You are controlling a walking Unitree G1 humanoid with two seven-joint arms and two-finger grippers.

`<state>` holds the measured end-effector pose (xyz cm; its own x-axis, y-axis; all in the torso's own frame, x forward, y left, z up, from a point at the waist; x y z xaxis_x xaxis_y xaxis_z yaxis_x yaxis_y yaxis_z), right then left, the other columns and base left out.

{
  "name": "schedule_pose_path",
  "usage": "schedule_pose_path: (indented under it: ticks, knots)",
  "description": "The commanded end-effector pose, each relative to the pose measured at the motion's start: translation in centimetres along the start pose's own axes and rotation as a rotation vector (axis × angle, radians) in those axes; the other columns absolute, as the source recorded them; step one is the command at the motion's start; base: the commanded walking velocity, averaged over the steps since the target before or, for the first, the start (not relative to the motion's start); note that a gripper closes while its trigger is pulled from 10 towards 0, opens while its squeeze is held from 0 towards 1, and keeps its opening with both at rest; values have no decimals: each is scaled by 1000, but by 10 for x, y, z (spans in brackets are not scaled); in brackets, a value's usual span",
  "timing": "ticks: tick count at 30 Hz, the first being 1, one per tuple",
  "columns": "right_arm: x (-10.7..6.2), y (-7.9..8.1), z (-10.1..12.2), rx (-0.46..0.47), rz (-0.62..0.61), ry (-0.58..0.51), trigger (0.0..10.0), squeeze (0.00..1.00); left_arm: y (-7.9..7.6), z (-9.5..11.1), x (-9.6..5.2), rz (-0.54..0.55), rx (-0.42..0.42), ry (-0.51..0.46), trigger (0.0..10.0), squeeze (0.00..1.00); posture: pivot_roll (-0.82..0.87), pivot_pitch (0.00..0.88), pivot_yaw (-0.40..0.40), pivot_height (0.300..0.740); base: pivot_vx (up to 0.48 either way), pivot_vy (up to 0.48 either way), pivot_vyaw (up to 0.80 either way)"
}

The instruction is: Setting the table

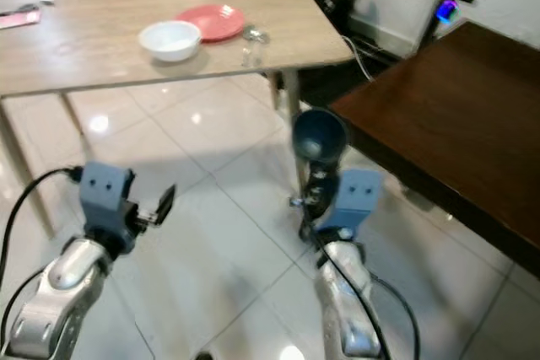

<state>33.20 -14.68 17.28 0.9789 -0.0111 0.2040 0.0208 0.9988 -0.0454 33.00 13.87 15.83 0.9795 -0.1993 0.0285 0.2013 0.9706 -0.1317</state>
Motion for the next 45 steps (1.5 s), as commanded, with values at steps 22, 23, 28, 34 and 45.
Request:
schedule_pose_path:
  ticks: [22,23,28,34,45]
  knots:
    - [-3,9,2,21,39,-12,10000,0,8,-5,1,54,13,3,10000,0,-7,55,76,740,96,0,436]
    - [-3,9,2,24,41,-14,10000,0,8,-5,1,57,14,2,10000,0,-7,55,76,740,472,0,0]
    - [-3,9,3,32,43,-19,10000,0,9,-5,2,59,17,3,10000,0,-10,49,76,740,472,0,0]
    - [-3,8,3,34,40,-20,10000,0,9,-5,2,58,20,5,10000,0,-8,47,76,740,472,0,0]
    - [-2,7,2,46,33,-15,10000,0,10,-6,1,58,21,6,10000,0,-6,49,75,740,472,0,0]
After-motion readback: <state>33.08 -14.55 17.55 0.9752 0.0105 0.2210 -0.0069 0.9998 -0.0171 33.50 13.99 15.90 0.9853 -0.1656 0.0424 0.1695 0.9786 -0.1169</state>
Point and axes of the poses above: a point about 5 cm out from each wrist's last joint towards the gripper, its own x axis pointing out of the wrist towards the gripper, its own z axis along the axis of the wrist's last joint, y = z × x, the point moved 5 cm from there along x, pointing out of the wrist towards the gripper, and after that the axes turned 13 degrees about -x, right-handed, at the moved point
